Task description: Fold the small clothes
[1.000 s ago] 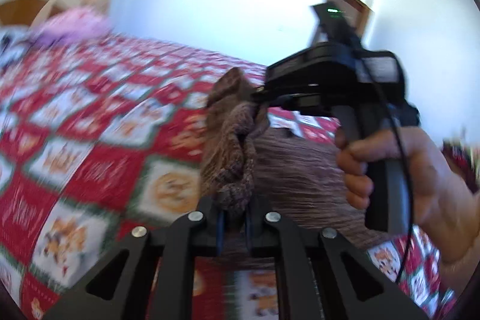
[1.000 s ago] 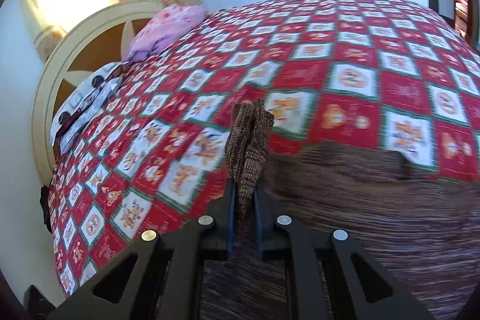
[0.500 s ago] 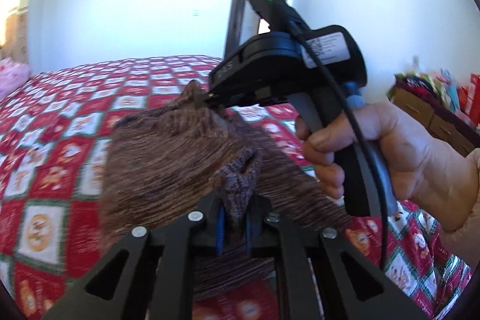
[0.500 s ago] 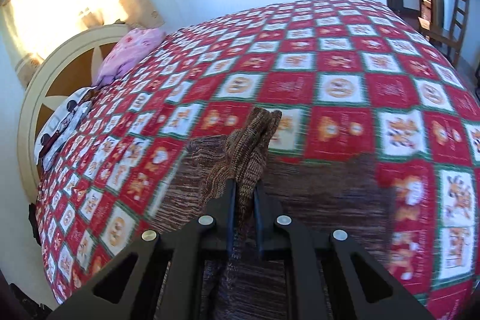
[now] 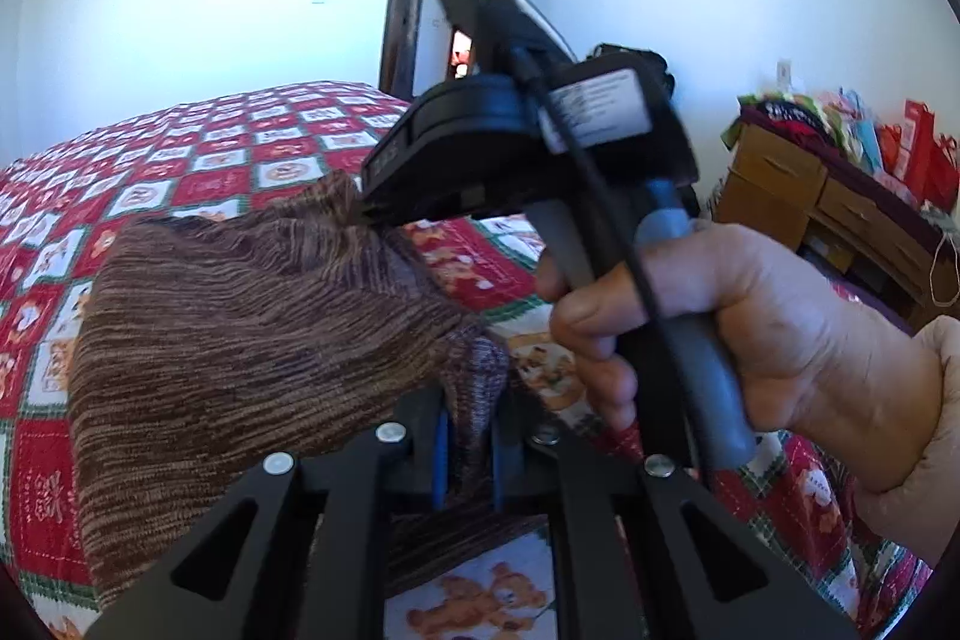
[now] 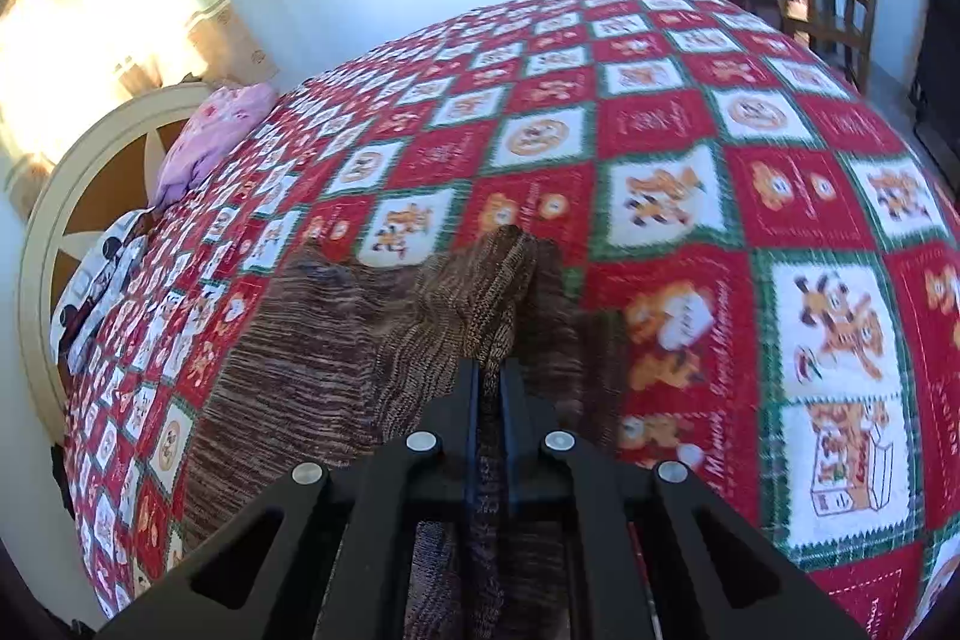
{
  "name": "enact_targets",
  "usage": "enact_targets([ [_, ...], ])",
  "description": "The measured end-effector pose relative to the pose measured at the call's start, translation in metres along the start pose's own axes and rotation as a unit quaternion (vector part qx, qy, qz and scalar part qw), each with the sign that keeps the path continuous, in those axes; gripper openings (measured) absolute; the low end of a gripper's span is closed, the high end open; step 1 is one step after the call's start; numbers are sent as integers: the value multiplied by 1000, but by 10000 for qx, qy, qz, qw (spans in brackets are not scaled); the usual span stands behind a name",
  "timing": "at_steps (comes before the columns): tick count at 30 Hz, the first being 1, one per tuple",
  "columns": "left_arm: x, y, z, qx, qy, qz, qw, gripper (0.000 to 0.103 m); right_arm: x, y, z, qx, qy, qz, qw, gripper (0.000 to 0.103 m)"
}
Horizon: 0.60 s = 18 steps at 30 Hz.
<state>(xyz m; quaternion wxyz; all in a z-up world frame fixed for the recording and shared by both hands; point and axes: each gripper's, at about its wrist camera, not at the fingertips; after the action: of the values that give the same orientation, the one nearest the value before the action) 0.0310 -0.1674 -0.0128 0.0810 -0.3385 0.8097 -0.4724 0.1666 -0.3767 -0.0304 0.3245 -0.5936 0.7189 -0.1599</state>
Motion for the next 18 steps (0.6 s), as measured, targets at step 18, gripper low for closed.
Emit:
enact_targets([
  [18, -4, 25, -22, -598, 350, -394, 9968, 29, 29, 37, -8, -23, 1260, 4, 9920, 1],
])
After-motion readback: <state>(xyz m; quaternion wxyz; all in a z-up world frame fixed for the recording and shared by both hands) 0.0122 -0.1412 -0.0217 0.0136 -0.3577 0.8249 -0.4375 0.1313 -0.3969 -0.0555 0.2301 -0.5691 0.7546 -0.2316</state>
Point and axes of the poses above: each gripper's, at about its wrist camera, not at the fingertips, and z roughly the way its jaws point, x to its right, y to its underside, and after that the axes turned 5 degrees about y, right-handed
